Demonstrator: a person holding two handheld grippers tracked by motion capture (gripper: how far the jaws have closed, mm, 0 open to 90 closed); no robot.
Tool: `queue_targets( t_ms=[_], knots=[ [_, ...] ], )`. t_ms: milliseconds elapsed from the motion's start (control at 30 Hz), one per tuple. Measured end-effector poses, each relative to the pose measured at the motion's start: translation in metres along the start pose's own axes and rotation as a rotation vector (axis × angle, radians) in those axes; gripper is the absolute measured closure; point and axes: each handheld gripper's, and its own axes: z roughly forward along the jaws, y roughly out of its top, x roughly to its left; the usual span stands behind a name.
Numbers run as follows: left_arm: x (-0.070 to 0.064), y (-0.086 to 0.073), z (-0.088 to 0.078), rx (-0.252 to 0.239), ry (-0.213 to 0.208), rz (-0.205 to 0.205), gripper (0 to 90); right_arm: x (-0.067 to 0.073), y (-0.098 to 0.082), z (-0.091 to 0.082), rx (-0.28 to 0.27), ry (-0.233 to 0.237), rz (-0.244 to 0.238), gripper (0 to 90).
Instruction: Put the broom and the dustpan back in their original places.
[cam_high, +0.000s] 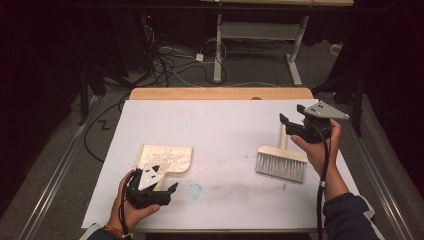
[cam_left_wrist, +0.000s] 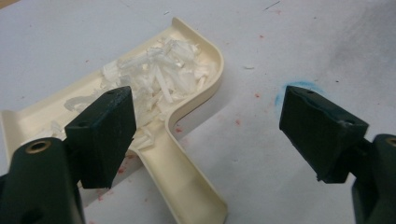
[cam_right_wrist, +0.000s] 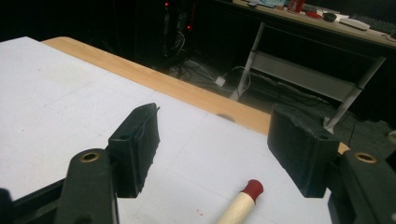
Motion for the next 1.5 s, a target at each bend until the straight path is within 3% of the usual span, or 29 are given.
queue_targets(
  t_ms=[100, 167, 300, 467, 667, 867, 1033, 1100, 1267, 1500],
  knots=[
    [-0.002, -0.002, 0.002, 0.021, 0.012, 0.034, 18.3, 0.003, -0.004, -0.004, -0.012, 0.006, -0.003, 32.7],
    [-0.003, -0.004, 0.003, 0.025, 0.006, 0.036, 18.3, 0.005, -0.006, -0.007, -0.013, 0.034, 0.001, 32.2],
    [-0.004, -0.005, 0.004, 0.012, 0.011, 0.041, 17.9, 0.014, -0.011, -0.013, -0.035, 0.016, -0.003, 30.9],
    [-0.005, -0.006, 0.003, -0.005, 0.019, 0.054, 17.9, 0.02, -0.016, -0.015, -0.037, 0.026, -0.006, 29.5],
    [-0.006, -0.008, 0.002, -0.017, 0.026, 0.067, 17.1, 0.027, -0.016, -0.02, -0.056, 0.009, 0.004, 21.9],
    [-0.008, -0.008, 0.001, -0.027, 0.026, 0.106, 16.8, 0.032, -0.016, -0.022, -0.058, 0.02, 0.001, 18.1],
    [-0.009, -0.009, 0.001, -0.025, 0.026, 0.111, 16.8, 0.036, -0.015, -0.026, -0.063, 0.032, -0.003, 17.5],
    [-0.01, -0.009, 0.002, -0.014, 0.014, 0.095, 16.8, 0.037, -0.014, -0.029, -0.059, 0.033, -0.008, 17.7],
    [-0.01, -0.009, 0.002, -0.013, 0.019, 0.116, 16.8, 0.041, -0.014, -0.036, -0.055, 0.046, -0.006, 17.9],
    [-0.012, -0.009, 0.003, -0.006, 0.015, 0.112, 16.8, 0.048, -0.013, -0.045, -0.062, 0.066, -0.035, 18.6]
  ],
)
